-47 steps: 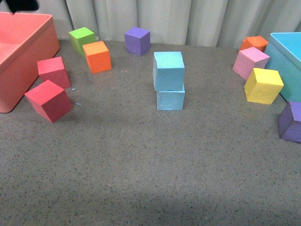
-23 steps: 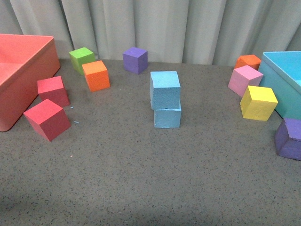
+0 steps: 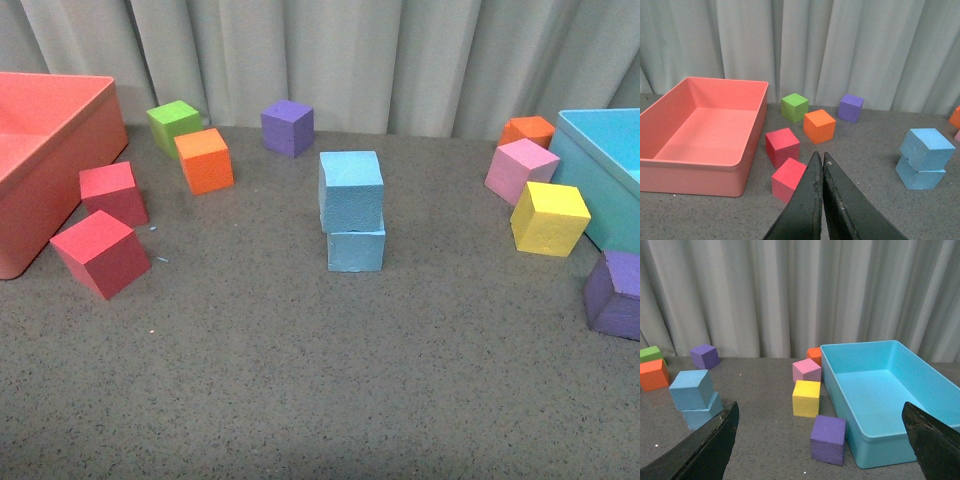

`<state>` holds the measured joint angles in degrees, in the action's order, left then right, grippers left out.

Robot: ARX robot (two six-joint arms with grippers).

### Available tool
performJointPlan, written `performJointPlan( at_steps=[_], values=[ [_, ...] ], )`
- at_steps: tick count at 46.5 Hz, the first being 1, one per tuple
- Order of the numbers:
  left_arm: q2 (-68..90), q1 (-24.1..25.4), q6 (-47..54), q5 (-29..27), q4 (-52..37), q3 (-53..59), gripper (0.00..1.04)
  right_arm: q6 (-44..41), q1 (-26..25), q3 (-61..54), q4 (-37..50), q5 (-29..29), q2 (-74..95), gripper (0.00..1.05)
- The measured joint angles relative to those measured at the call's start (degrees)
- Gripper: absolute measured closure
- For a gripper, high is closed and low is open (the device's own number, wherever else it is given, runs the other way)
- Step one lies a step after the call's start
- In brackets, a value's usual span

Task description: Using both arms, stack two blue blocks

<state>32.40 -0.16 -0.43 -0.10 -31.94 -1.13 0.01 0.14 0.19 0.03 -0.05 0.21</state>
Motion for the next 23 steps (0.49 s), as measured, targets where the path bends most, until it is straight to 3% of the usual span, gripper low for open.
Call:
performJointPlan(
  at_steps=[23],
  values=[
    [-15.6,0.0,0.0,0.0,15.0,0.0,1.01,0.0,0.0,0.0,0.0,0.0,0.0,0.1]
  ],
)
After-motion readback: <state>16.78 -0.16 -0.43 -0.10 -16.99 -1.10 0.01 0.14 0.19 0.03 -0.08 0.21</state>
